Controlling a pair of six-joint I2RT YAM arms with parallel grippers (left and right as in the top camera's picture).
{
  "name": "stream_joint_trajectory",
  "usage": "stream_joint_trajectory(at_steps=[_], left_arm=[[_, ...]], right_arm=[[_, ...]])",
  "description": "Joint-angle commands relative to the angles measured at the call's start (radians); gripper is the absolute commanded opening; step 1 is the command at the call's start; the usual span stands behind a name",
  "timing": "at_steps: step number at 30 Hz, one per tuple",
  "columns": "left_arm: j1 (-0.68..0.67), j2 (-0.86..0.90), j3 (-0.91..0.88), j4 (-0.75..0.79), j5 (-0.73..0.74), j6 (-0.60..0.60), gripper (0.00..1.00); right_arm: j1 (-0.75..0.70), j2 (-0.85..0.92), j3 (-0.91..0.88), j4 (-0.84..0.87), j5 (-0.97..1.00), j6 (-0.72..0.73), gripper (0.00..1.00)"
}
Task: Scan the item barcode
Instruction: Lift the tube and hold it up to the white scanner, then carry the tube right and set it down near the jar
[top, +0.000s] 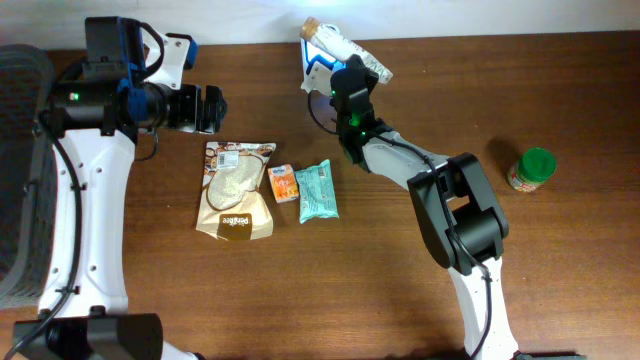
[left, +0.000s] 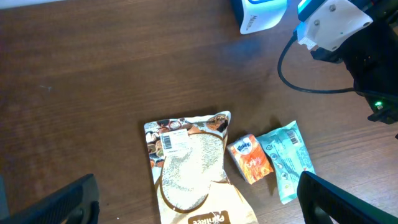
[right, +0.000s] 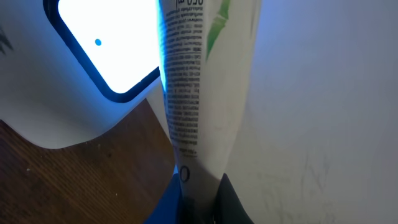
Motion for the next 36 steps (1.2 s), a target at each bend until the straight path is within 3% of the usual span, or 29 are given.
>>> stream_joint_trajectory(at_steps=[1,10,16,22,27,36], left_arm=[[0.003,0.003,0.003,-0.001,0.003,0.016,0.99],[0.003,0.003,0.003,-0.001,0.003,0.016,0.99],[0.003,0.003,0.003,-0.001,0.003,0.016,0.99],[0.003,0.003,0.003,-0.001,0.003,0.016,0.99],[0.003,0.003,0.003,-0.001,0.003,0.016,0.99],[0.003,0.003,0.003,-0.001,0.003,0.016,0.99]], right_arm=[[0.01,-0.021,0.031,0.029,0.0,0.024,0.04],[0.032,-0.023,0.031,0.029,-0.012,0.056,0.04],[0.055,-0.117,0.031,-0.024,0.001,0.301,0.04],[0.055,-0.325,0.031,-0.286,-0.076,0.606,0.04],[0.054,-0.529,0.031,-0.6,-0.18,0.901,0.04],[0.042,-0.783,0.031,-1.379,-0.196,1.388,0.04]])
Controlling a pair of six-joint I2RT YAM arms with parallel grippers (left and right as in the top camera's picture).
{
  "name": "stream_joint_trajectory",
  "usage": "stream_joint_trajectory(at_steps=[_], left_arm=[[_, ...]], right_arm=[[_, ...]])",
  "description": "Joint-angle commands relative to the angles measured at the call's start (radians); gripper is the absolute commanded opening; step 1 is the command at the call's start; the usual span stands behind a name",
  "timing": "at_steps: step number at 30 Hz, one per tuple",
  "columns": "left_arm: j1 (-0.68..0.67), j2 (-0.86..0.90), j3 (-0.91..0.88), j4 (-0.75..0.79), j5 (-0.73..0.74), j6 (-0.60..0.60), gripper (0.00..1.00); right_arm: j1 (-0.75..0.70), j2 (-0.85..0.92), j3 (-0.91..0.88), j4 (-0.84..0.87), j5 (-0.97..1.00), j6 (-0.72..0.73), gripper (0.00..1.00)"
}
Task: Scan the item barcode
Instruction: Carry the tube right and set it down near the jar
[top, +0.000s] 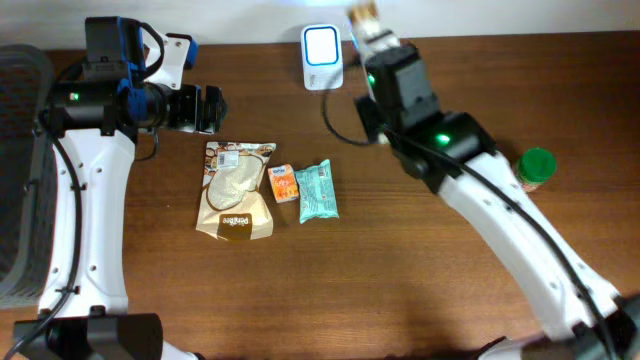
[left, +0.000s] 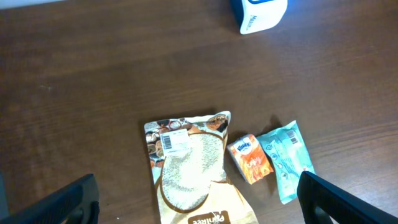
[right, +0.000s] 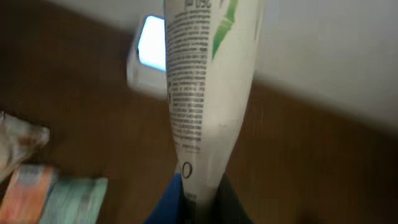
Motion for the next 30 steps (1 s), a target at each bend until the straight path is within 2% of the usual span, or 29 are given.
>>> stream_joint_trajectory(at_steps=[1,3,8,18,30], left_arm=[[0.003,0.003,0.003,0.0,0.004,0.016,0.99],[0.003,0.003,0.003,0.0,0.003,0.016,0.99],[0.003,0.003,0.003,0.0,0.004,0.016,0.99],[0.003,0.003,0.003,0.0,0.004,0.016,0.99],[0.003,0.003,0.003,0.0,0.004,0.016,0.99]], right_arm=[[-0.024,-0.049,0.012,-0.188,-0.037,0.272,0.04],[-0.057,-0.037,-0.006,-0.288,-0.105,0.28,0.04],[-0.132,-0.032,-0.144,-0.292,-0.148,0.28,0.04],[-0.36,0.005,-0.522,0.007,-0.151,0.185,0.04],[-0.601,0.161,-0.553,0.128,-0.147,0.185,0.04]])
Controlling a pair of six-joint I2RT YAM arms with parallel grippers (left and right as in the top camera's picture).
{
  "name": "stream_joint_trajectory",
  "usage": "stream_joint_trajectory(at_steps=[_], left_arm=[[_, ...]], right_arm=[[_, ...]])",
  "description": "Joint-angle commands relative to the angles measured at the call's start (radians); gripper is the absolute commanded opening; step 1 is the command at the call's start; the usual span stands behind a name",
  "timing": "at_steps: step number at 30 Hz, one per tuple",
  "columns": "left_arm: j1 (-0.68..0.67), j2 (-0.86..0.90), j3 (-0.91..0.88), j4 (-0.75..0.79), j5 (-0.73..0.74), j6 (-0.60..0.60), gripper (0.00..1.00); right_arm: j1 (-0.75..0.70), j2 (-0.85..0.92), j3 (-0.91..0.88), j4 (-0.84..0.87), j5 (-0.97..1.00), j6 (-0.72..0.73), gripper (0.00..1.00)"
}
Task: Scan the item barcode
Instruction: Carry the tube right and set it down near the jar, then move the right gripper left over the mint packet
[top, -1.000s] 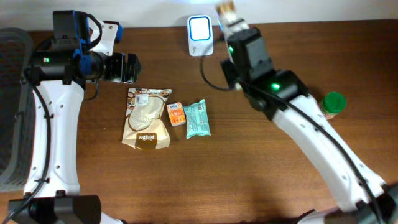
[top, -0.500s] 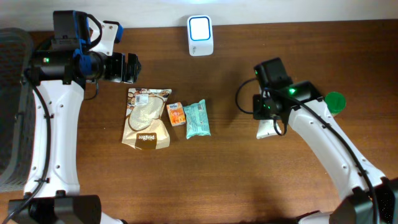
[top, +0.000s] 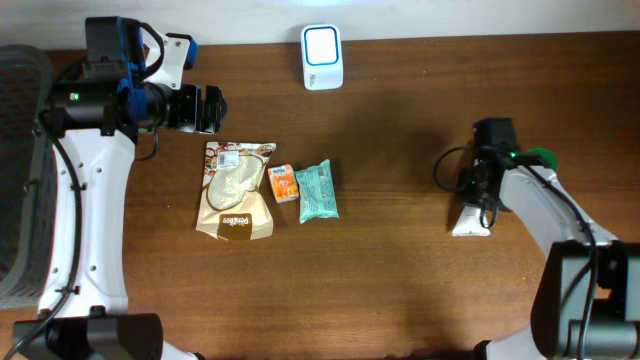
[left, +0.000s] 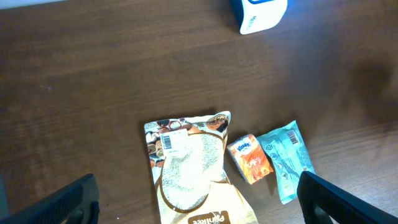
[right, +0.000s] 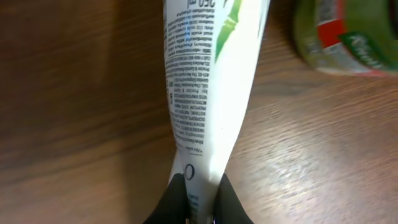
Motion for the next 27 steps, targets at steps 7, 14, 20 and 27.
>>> stream_joint_trajectory(at_steps=[7,14,20,27], left_arm=[[0.003,0.003,0.003,-0.001,0.004,0.016,0.99],[0.003,0.003,0.003,-0.001,0.004,0.016,0.99],[0.003,0.003,0.003,-0.001,0.003,0.016,0.99],[0.003,0.003,0.003,-0.001,0.004,0.016,0.99]], right_arm=[[-0.119,0.07,0.031,0.01,-0.058,0.02,0.43],[-0.092,0.066,0.272,-0.184,-0.439,-0.038,0.52],[0.018,0.066,0.382,-0.243,-0.589,-0.059,0.52],[0.169,0.079,0.353,-0.207,-0.618,0.058,0.6]])
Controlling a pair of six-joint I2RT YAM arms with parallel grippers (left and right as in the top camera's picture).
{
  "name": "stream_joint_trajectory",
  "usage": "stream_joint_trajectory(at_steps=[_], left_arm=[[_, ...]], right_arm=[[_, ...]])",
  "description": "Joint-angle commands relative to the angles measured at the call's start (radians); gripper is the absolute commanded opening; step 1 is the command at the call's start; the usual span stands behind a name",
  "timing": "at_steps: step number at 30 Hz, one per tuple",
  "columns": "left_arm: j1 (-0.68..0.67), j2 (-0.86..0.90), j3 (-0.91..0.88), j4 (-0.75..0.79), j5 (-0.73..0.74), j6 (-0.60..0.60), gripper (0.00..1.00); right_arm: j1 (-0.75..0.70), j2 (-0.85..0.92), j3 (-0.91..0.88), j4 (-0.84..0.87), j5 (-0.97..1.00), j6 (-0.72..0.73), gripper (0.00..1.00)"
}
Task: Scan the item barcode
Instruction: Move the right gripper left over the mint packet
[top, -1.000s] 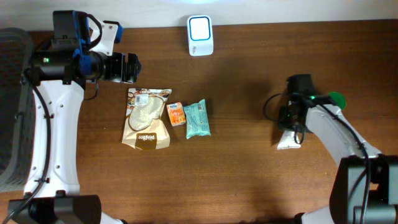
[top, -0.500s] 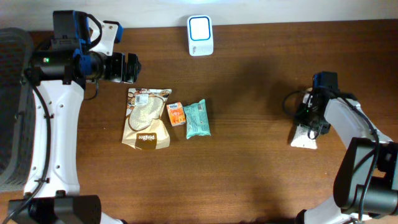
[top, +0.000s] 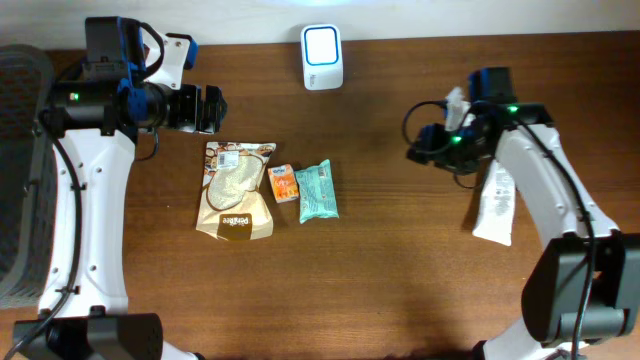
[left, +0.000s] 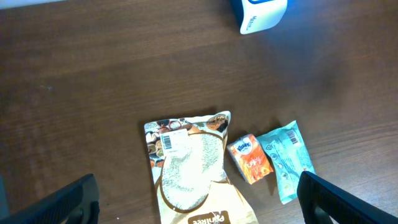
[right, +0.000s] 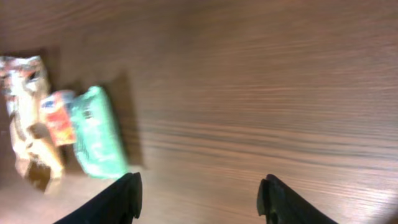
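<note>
A white tube (top: 495, 205) with printed text lies flat on the right side of the table, with nothing holding it. My right gripper (top: 422, 152) (right: 200, 202) hangs open and empty up and to the left of it, over bare wood. The white scanner (top: 322, 45) (left: 258, 12) with its lit blue screen stands at the back edge. At the far left, my left gripper (top: 208, 108) (left: 199, 202) is open above the brown bag (top: 238, 190) (left: 189, 168).
An orange pack (top: 283, 183) (left: 250, 158) and a teal pack (top: 318, 190) (right: 96, 140) lie right of the brown bag. A grey basket (top: 15, 170) is at the left edge.
My right gripper was shut on the white tube low over the right side of the table. Now the tube lies on the table and the gripper is open, up and to the left.
My right gripper held the white tube in front of the scanner's lit screen. Then it held the tube to the right of the scanner, then down by a green-lidded jar at the right. Now the tube lies released there. The left arm stayed still.
</note>
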Motion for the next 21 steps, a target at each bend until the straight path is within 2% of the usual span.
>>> stream_joint_trajectory(at_steps=[1,8,13,21], left_arm=[[0.003,0.003,0.003,-0.001,0.004,0.016,0.99],[0.003,0.003,0.003,-0.001,0.004,0.016,0.99],[0.003,0.003,0.003,-0.001,0.004,0.016,0.99],[0.003,0.003,0.003,-0.001,0.004,0.016,0.99]], right_arm=[[0.087,0.015,-0.02,0.037,-0.053,0.08,0.61],[0.263,0.109,-0.021,0.192,-0.161,0.083,0.61],[0.412,0.204,-0.021,0.356,-0.143,0.194,0.58],[0.517,0.291,-0.021,0.509,-0.142,0.286,0.55]])
